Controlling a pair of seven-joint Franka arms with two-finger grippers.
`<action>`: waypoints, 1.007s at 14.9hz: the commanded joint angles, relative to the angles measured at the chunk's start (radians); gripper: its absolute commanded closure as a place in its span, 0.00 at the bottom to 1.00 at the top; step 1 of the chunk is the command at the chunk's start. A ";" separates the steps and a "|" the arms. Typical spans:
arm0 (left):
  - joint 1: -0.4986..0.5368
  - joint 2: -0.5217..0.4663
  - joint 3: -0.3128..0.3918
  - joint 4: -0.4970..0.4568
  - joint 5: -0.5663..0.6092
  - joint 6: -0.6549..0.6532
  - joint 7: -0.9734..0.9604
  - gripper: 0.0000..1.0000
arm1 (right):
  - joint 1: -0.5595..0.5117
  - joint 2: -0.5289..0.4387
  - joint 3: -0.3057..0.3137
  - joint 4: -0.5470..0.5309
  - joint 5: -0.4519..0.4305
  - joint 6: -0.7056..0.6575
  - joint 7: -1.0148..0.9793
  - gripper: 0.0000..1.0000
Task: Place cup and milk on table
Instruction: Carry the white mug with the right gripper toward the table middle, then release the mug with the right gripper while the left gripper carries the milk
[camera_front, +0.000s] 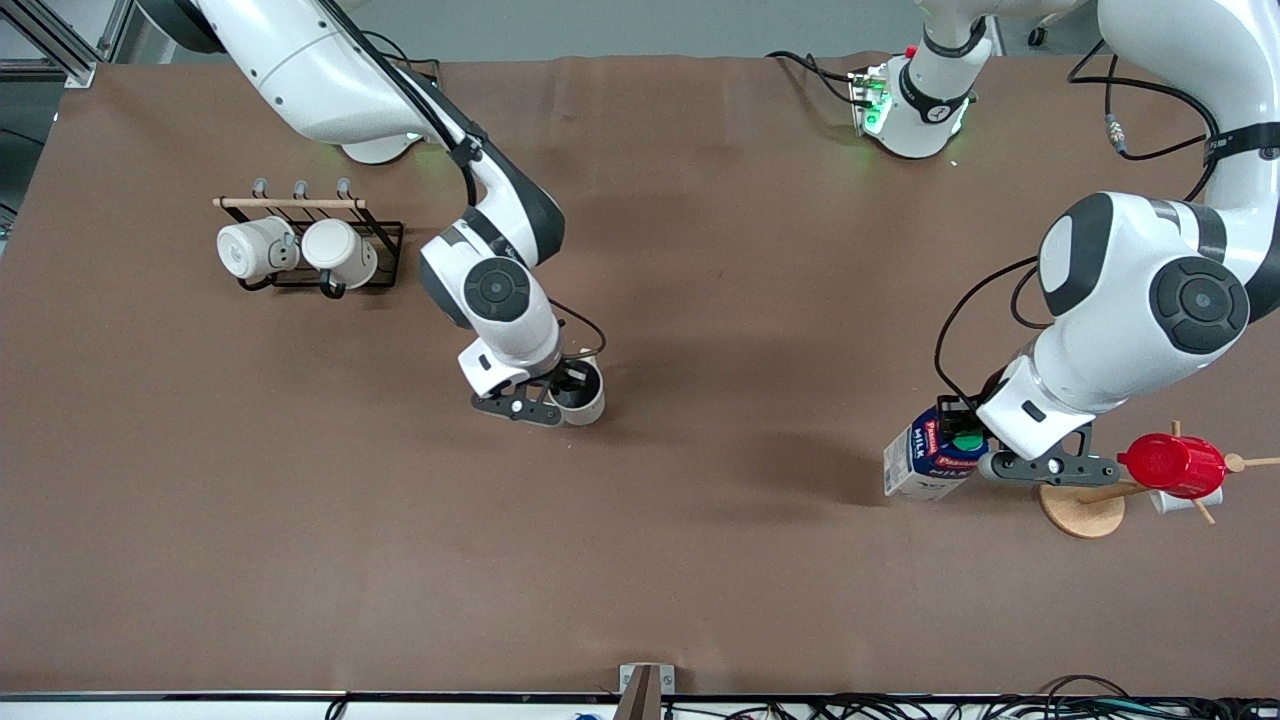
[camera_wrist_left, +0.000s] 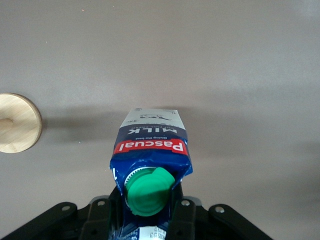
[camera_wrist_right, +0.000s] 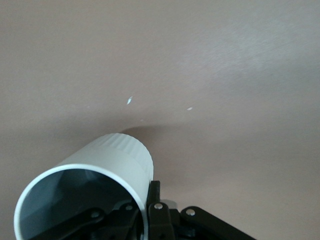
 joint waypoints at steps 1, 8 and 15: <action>-0.015 0.002 0.000 0.025 0.001 -0.020 -0.028 0.68 | 0.021 0.024 0.004 0.026 -0.027 0.018 0.033 1.00; -0.104 0.022 -0.017 0.029 -0.015 -0.020 -0.209 0.68 | 0.056 0.044 0.004 0.026 -0.089 0.038 0.033 0.98; -0.270 0.091 -0.017 0.086 -0.015 -0.015 -0.494 0.68 | 0.056 0.059 0.004 0.026 -0.099 0.041 0.035 0.71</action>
